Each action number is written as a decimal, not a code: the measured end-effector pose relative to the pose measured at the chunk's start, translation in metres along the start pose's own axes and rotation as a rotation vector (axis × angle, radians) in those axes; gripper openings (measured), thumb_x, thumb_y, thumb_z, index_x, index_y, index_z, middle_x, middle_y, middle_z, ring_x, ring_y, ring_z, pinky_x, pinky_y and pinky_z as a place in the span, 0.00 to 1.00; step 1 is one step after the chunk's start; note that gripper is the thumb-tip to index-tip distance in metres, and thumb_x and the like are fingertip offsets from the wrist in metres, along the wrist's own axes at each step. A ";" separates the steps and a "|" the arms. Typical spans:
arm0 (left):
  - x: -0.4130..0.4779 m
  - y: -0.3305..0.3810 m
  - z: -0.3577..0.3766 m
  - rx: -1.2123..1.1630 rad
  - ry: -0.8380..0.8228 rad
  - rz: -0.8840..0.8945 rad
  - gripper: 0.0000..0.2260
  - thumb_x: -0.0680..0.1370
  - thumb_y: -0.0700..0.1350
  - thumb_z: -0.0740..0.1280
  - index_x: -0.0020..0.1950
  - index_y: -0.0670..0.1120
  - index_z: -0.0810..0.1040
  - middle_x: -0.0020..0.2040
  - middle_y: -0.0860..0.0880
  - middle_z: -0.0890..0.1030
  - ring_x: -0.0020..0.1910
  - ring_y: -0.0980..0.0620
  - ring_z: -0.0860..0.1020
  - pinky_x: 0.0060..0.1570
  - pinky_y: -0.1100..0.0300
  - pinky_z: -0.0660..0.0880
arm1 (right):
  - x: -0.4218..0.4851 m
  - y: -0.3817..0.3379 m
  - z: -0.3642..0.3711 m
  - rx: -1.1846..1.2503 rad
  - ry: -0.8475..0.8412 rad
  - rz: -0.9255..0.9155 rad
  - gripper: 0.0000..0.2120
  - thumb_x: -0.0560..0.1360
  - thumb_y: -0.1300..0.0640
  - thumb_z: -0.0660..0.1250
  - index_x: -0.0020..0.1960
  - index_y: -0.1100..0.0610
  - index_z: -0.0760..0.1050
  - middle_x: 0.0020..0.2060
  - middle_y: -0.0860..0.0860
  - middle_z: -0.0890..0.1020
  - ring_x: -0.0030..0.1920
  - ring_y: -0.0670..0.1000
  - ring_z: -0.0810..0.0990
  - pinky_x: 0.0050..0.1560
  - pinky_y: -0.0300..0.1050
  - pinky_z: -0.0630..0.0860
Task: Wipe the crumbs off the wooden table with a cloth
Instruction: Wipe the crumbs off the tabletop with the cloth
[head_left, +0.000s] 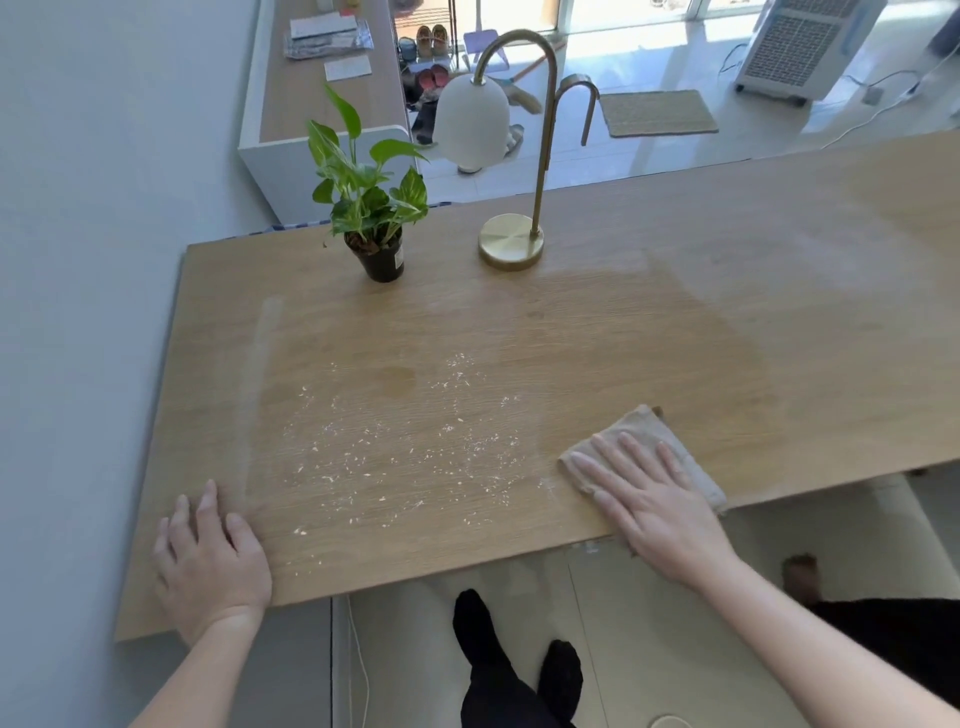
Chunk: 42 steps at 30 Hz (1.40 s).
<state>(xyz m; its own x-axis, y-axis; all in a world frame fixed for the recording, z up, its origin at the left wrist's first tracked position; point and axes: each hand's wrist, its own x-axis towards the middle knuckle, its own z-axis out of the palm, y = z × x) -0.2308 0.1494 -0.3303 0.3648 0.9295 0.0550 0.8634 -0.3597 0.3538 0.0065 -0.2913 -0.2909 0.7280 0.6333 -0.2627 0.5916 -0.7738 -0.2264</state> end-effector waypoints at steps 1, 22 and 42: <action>0.000 0.000 0.000 0.000 -0.001 0.000 0.27 0.83 0.57 0.50 0.81 0.53 0.70 0.82 0.44 0.68 0.81 0.37 0.62 0.77 0.33 0.61 | 0.002 0.018 -0.007 0.008 0.007 0.052 0.24 0.85 0.33 0.35 0.80 0.24 0.35 0.83 0.32 0.38 0.83 0.40 0.33 0.84 0.54 0.35; 0.001 0.001 -0.001 0.001 -0.006 -0.017 0.28 0.82 0.58 0.50 0.81 0.54 0.70 0.83 0.45 0.67 0.82 0.39 0.62 0.78 0.34 0.60 | 0.026 0.072 -0.016 0.148 0.162 0.665 0.32 0.80 0.31 0.31 0.84 0.34 0.38 0.86 0.42 0.41 0.86 0.48 0.39 0.84 0.60 0.37; 0.001 0.003 -0.003 0.016 -0.017 -0.006 0.29 0.82 0.58 0.49 0.81 0.54 0.71 0.83 0.45 0.68 0.81 0.39 0.63 0.77 0.34 0.62 | 0.055 0.018 -0.012 0.059 0.049 0.235 0.27 0.84 0.32 0.34 0.82 0.29 0.35 0.83 0.35 0.36 0.83 0.43 0.31 0.82 0.53 0.30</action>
<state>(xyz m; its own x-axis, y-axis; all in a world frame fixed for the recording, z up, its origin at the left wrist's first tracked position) -0.2289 0.1491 -0.3264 0.3655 0.9301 0.0369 0.8710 -0.3557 0.3389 0.0614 -0.2709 -0.2987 0.8599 0.4337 -0.2692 0.3836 -0.8970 -0.2196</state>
